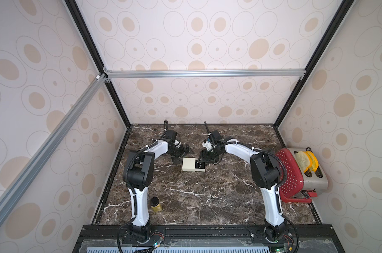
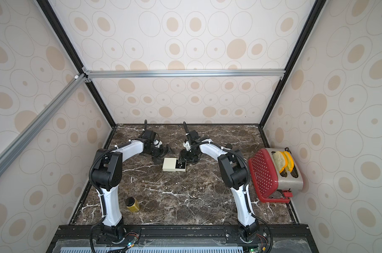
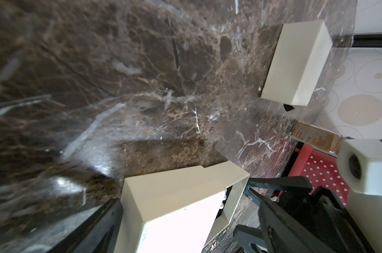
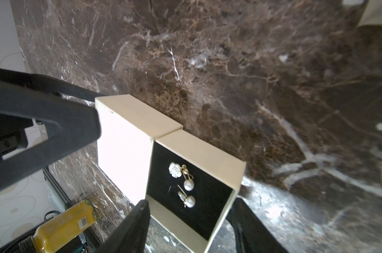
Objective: Place the earrings into the drawer-style jewelry box
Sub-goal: Close the drawer of the jewelry box.
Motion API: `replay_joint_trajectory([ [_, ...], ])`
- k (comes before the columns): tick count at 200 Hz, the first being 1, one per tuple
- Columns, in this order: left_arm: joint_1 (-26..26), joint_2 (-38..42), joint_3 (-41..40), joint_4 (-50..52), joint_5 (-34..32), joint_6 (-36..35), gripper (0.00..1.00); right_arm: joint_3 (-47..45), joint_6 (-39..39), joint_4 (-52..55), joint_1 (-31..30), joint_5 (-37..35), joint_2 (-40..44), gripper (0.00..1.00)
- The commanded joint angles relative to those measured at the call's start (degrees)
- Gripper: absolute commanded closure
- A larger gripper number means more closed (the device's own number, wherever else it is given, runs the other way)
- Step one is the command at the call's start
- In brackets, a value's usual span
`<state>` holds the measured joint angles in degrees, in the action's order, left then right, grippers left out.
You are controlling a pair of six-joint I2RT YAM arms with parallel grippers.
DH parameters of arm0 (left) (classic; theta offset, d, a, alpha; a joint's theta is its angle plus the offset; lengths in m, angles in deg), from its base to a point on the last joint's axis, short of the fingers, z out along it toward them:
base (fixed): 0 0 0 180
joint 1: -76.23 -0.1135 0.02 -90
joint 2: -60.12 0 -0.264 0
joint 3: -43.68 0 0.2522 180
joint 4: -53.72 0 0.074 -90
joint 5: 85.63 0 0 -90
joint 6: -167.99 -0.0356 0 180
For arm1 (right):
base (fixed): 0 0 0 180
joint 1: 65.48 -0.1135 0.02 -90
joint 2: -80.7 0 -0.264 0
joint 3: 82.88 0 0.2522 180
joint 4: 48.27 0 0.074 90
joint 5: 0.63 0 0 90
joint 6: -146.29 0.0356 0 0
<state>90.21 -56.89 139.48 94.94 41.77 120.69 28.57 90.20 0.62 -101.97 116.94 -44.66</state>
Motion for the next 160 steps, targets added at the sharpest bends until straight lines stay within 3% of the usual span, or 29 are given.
replay_joint_trajectory([
  [1,0.54,-0.23,0.76,-0.03,1.04,1.05,0.01,2.64,1.90,-0.82,-2.02,2.30,-2.35,0.38],
  [78,0.69,1.77,-1.74,-0.57,1.05,0.95,0.01,8.92,3.13,4.58,-3.58,-4.61,-5.13,0.50],
  [160,0.90,3.99,-4.51,-1.77,-0.89,2.48,0.01,2.60,8.39,-1.73,-3.76,-2.44,-0.75,0.36],
])
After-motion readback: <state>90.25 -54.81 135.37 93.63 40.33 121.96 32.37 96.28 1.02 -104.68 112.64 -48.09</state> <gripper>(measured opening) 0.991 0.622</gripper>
